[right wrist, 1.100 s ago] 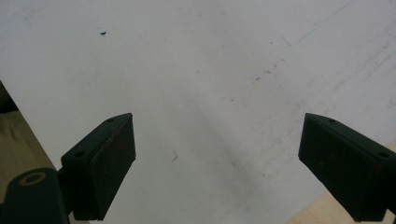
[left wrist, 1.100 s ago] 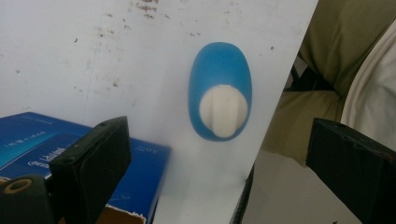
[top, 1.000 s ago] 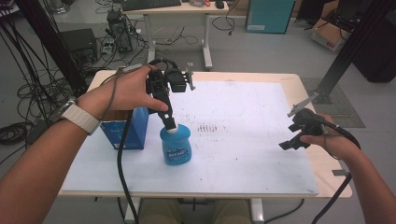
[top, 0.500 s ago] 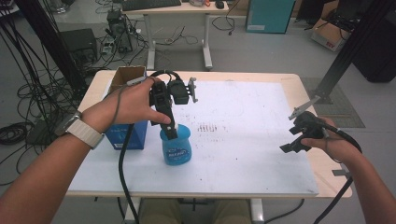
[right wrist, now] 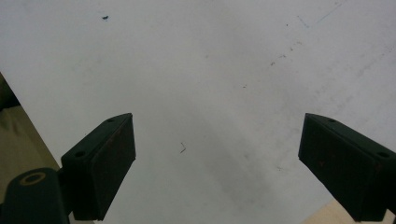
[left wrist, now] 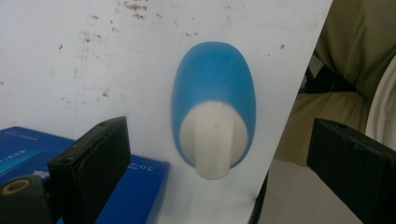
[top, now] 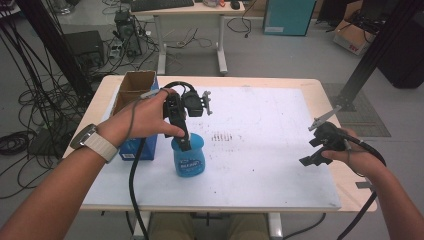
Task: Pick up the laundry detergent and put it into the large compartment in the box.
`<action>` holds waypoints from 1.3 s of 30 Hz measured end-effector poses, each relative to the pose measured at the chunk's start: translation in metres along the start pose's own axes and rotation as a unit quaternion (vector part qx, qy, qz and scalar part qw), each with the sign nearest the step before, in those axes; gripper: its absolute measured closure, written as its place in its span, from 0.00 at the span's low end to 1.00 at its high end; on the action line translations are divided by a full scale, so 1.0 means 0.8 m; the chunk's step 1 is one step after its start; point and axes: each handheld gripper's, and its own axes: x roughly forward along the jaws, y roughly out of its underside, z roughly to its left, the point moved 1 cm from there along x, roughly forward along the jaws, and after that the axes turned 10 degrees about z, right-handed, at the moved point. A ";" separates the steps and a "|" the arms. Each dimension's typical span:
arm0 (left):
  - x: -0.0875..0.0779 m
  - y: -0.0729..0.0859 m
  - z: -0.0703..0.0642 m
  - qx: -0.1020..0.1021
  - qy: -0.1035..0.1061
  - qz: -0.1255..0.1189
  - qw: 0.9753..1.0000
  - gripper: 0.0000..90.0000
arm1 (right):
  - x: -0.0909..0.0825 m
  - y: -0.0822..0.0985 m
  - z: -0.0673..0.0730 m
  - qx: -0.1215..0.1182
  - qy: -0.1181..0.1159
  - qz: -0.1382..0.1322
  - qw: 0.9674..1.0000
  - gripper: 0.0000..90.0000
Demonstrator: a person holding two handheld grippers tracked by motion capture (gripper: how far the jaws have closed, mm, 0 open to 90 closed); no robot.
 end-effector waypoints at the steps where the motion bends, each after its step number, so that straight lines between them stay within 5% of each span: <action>1: 0.002 -0.001 0.001 0.000 0.001 0.001 1.000 0.07 | 0.000 0.000 0.000 0.000 0.000 0.000 1.000 0.12; 39: 0.042 -0.013 0.012 0.023 0.010 0.017 1.000 0.08 | 0.007 0.004 -0.002 0.006 -0.005 0.001 1.000 0.12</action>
